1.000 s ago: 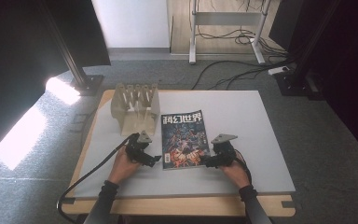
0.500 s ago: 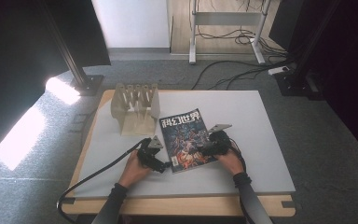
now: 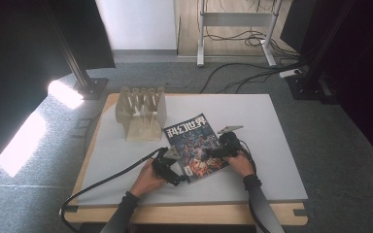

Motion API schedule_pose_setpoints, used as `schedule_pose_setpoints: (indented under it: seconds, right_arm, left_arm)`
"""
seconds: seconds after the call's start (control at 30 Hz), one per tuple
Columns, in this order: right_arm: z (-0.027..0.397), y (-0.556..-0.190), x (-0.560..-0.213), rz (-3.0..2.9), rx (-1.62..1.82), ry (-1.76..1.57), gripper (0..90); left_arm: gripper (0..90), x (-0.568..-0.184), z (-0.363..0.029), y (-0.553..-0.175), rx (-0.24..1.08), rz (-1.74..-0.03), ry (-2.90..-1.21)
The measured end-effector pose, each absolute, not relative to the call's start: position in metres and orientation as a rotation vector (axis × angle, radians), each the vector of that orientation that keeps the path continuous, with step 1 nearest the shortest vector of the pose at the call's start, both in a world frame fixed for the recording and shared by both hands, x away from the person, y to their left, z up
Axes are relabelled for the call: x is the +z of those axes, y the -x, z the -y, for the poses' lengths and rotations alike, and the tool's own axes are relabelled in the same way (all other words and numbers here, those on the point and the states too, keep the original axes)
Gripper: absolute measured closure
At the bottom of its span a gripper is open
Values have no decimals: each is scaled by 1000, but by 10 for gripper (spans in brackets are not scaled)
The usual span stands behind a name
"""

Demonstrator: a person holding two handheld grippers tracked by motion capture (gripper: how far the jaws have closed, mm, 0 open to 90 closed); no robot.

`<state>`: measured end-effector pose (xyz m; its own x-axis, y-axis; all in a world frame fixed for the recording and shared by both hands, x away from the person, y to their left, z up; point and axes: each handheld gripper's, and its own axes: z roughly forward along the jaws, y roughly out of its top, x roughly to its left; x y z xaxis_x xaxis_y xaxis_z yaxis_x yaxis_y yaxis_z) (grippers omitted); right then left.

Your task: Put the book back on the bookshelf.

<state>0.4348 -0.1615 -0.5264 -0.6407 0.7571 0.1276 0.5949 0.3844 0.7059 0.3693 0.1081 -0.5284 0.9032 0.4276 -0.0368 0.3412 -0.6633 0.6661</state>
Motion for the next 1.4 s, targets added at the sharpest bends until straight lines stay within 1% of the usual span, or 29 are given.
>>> schedule_pose_setpoints:
  seconds: [0.23,0.33,0.37,0.43,0.5,0.63,0.67,0.7,0.73,0.83,0.9,0.93,0.97,1.0,1.13,1.2,1.3,1.4]
  right_arm:
    - [165,-418,-524,-2456,1045,-1200,135]
    - [169,-412,-522,-2485,1039,-1186,147]
    - [169,-411,-522,-2488,1037,-1176,146]
    - [170,-410,-522,-2496,1037,-1168,146]
    - [170,-411,-523,-2498,1042,-1167,135]
    - [169,-412,-522,-2511,1029,-1167,128]
    - [169,-413,-522,-2515,1028,-1163,127]
    - [169,-414,-521,-2525,1026,-1161,128]
    - [169,-415,-521,-2531,1020,-1158,128]
    - [170,-420,-520,-2542,1018,-1160,138]
    - [170,-430,-519,-2530,1034,-1188,138]
    - [169,-433,-519,-2524,1040,-1197,138]
    - [168,-438,-519,-2516,1048,-1208,139]
    - [168,-442,-519,-2514,1053,-1216,139]
    - [165,-453,-518,-2502,1068,-1246,157]
    - [163,-456,-518,-2507,1101,-1257,186]
    - [159,-460,-519,-2507,1092,-1280,180]
    - [161,-461,-517,-2486,1107,-1352,233]
  left_arm:
    - [0,-529,-101,-348,169,-532,-2362]
    - [0,-529,-101,-345,168,-513,-2371]
    - [0,-526,-107,-350,134,-502,-2389]
    - [0,-522,-117,-359,190,-543,-2365]
    - [0,-520,-128,-372,171,-591,-2325]
    - [0,-528,-128,-388,170,-618,-2347]
    - [0,-528,-128,-388,170,-618,-2347]
    - [0,-529,-123,-385,212,-592,-2360]
    - [5,-529,-123,-384,208,-588,-2360]
    - [39,-528,-121,-381,212,-587,-2351]
    - [70,-528,-117,-374,218,-583,-2343]
    - [66,-529,-113,-373,209,-568,-2359]
    - [13,-529,-109,-372,208,-564,-2370]
    - [0,-529,-108,-371,216,-569,-2371]
    - [0,-529,-108,-372,209,-582,-2365]
    - [0,-529,-107,-371,209,-587,-2365]
    - [0,-529,-107,-371,209,-590,-2363]
    - [0,-529,-107,-371,210,-591,-2363]
